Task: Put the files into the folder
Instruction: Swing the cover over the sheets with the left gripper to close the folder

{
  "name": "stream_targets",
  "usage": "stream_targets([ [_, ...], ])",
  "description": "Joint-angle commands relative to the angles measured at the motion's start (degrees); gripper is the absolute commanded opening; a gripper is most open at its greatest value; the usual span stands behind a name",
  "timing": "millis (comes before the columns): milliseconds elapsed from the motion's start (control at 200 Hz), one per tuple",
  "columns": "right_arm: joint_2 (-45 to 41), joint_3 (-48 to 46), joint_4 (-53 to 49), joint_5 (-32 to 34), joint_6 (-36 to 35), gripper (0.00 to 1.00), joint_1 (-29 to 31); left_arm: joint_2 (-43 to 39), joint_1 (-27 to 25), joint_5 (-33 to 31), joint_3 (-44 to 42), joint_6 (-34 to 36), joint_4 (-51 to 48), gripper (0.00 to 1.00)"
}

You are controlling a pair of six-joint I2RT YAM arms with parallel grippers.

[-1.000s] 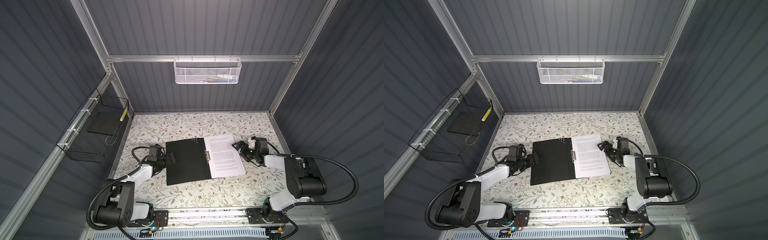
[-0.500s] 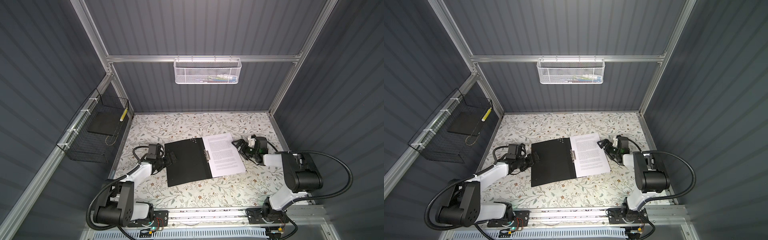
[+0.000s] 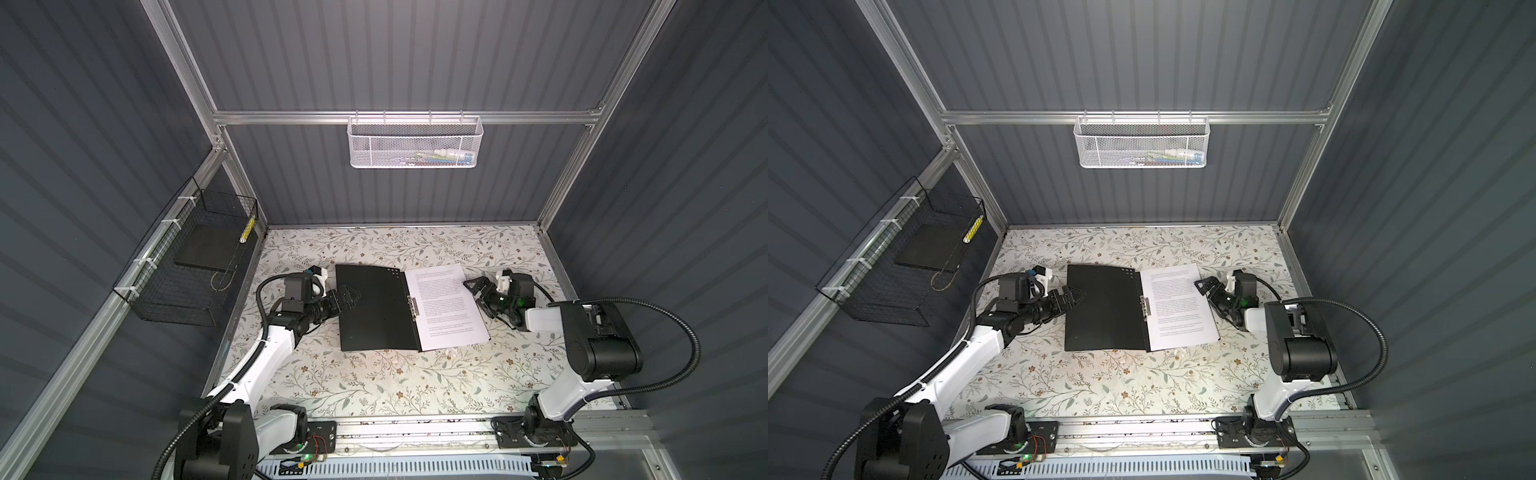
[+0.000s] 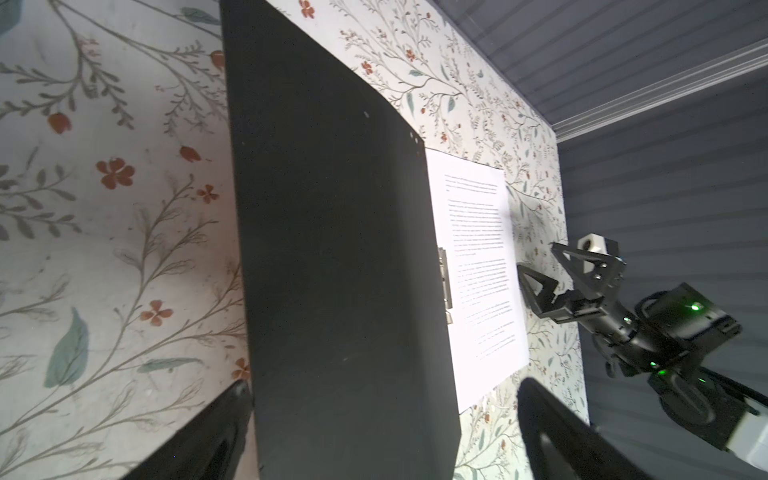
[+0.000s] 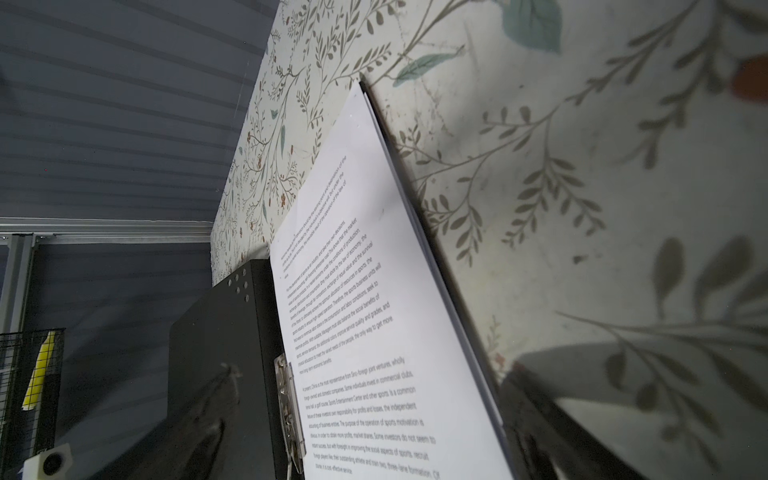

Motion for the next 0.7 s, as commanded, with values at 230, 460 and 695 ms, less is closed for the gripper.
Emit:
stream_targets([
  [230, 3.0, -2.2, -6.8, -6.4, 3.1, 0.99, 3.4, -0.9, -5.7, 10.5, 10.3, 0.3, -1.2, 1.00],
  [460, 3.1, -2.1, -4.7, -8.0, 4.0, 0.99, 4.6, 5.7, -16.3, 6.9, 15.3, 0.2, 2.8, 1.00],
  [695, 1.1, -1.9, -4.7, -8.2, 3.1, 0.99, 5.2, 15.1, -28.1, -0.3, 22.3, 2.2, 5.4, 1.00],
])
